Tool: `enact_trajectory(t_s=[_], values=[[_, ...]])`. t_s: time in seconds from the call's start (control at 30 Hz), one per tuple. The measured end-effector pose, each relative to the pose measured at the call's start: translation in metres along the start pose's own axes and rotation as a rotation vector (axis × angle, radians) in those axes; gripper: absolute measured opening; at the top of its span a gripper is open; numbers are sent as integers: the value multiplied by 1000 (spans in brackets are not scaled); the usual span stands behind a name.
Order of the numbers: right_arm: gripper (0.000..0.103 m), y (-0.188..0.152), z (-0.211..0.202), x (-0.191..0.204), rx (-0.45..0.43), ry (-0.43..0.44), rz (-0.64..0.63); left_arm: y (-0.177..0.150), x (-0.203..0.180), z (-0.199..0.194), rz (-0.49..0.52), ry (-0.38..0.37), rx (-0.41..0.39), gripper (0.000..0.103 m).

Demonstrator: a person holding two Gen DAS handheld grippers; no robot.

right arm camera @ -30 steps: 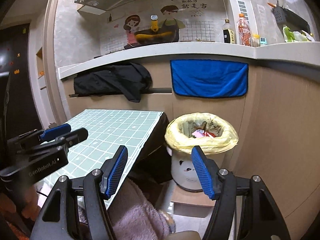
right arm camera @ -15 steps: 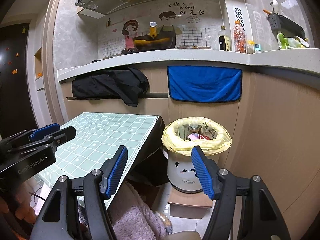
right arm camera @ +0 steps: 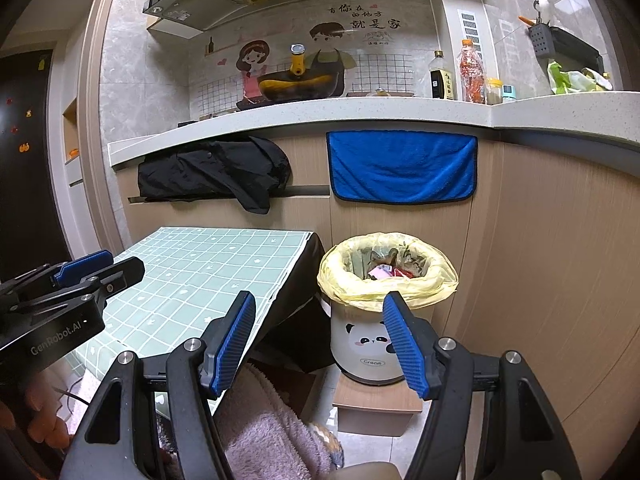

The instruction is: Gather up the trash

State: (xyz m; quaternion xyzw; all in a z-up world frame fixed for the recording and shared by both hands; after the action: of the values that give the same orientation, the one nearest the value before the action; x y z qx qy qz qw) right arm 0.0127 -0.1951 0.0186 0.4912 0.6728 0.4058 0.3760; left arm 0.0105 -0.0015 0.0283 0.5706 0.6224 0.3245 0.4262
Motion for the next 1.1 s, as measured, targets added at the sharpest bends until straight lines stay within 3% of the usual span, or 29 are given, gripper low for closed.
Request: enact_trajectory(t_s=[1.1], values=[[63,-2,4,-8,3,-17,6,-5,-3,2,13,-27,20,47]])
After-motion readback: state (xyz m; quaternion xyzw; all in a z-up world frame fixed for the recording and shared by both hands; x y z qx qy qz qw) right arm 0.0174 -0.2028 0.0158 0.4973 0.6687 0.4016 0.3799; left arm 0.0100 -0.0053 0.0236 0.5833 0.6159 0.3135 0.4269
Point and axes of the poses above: each gripper's, at about its wrist camera, not at the fingertips, and z roughly the way its jaws point, x to its left, y to its top, the point moved 3 cm from there along z, roughly the way its jaws point, and after that the axes turned 9 degrees about -z, right-handed, at the moved point
